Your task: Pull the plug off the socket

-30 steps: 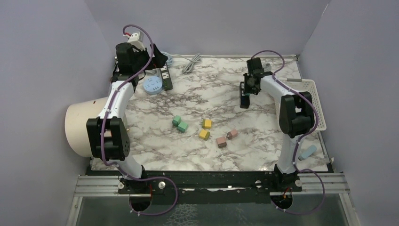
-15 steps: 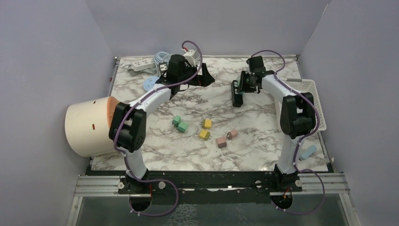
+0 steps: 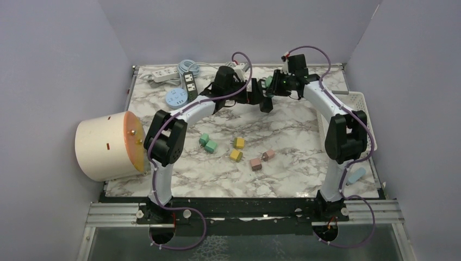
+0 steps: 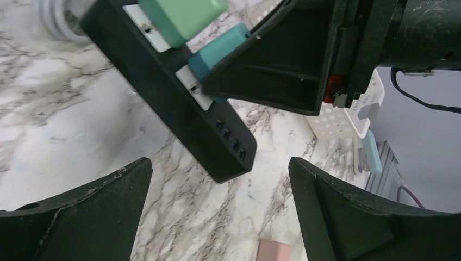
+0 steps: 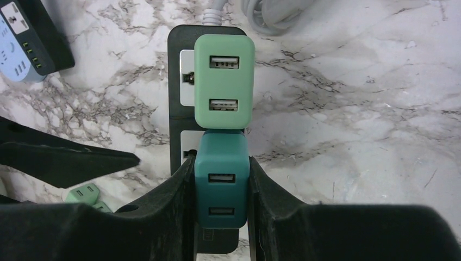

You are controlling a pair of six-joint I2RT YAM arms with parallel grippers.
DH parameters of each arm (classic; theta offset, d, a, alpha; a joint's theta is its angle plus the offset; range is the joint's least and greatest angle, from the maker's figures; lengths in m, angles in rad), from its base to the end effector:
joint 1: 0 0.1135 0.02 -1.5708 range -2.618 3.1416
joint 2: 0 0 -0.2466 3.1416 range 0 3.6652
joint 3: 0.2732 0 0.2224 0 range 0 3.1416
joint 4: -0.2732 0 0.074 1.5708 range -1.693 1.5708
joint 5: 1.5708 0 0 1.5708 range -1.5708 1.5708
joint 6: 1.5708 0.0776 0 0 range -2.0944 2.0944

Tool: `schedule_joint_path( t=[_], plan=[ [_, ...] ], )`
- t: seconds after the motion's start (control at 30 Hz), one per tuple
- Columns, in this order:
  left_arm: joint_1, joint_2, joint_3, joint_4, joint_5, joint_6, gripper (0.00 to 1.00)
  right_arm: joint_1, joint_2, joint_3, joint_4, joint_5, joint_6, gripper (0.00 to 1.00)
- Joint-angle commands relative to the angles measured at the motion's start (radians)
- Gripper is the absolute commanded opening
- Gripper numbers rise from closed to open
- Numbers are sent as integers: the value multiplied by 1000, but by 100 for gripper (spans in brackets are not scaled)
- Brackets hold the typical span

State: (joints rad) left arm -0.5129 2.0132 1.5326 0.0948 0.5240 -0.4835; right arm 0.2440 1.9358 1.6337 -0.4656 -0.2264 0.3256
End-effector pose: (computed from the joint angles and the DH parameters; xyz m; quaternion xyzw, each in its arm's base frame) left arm 0.3940 -0.2664 0.2374 0.1564 0.7990 -0.4465 0.3711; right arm 0.4208 0.1227 0.2335 -0.0068 0.9156 0.2089 0.3435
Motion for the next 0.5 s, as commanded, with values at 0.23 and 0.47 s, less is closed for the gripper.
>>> schedule_joint_path(
  t=[0.23,0.47],
  plan=[
    [-61,85,64,-18,-31,-32,99,14,-78,51,33,-55,5,1],
    [-69,110,71,-3,-40,-60,94,14,-107,47,47,-96,27,1]
  ],
)
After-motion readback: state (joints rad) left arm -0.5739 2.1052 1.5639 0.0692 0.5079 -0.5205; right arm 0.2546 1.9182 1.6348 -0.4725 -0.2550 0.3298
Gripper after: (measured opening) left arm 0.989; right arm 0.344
